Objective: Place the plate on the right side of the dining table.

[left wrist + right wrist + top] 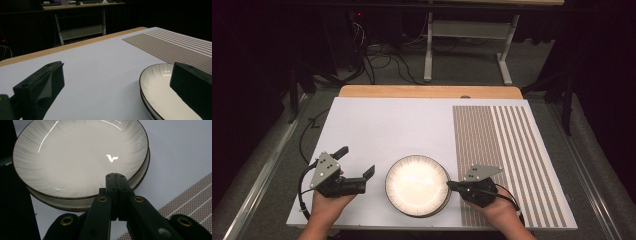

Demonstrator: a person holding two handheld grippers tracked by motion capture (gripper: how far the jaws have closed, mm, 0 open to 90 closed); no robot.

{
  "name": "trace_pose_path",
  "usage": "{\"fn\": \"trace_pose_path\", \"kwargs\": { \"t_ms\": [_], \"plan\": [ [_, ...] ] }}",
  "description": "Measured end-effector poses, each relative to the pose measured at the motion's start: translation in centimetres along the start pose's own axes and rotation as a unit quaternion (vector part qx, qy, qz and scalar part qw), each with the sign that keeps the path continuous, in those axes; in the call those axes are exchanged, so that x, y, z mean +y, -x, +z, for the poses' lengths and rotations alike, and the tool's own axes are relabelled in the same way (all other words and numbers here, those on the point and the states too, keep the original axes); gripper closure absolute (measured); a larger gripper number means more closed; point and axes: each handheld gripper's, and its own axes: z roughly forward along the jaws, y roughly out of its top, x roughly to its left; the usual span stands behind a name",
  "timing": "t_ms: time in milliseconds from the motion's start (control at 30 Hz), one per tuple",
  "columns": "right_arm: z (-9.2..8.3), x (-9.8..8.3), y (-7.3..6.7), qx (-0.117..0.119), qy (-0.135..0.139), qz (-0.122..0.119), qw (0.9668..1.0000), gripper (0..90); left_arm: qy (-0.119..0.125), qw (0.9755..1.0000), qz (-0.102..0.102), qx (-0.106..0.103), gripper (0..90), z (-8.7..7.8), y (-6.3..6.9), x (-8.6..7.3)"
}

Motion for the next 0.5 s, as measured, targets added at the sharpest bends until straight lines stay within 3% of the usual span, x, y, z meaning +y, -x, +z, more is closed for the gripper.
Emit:
{"fn": "trace_pose_path", "kwargs": {
  "t_ms": [500],
  "plan": [
    [1.3,0.5,-0.8,0.013,-0.007,-0.008,0.9999,90.0,0.004,1.0000,-0.004,0.000,0.0,-0.2,-0.1,0.1]
  ]
}}
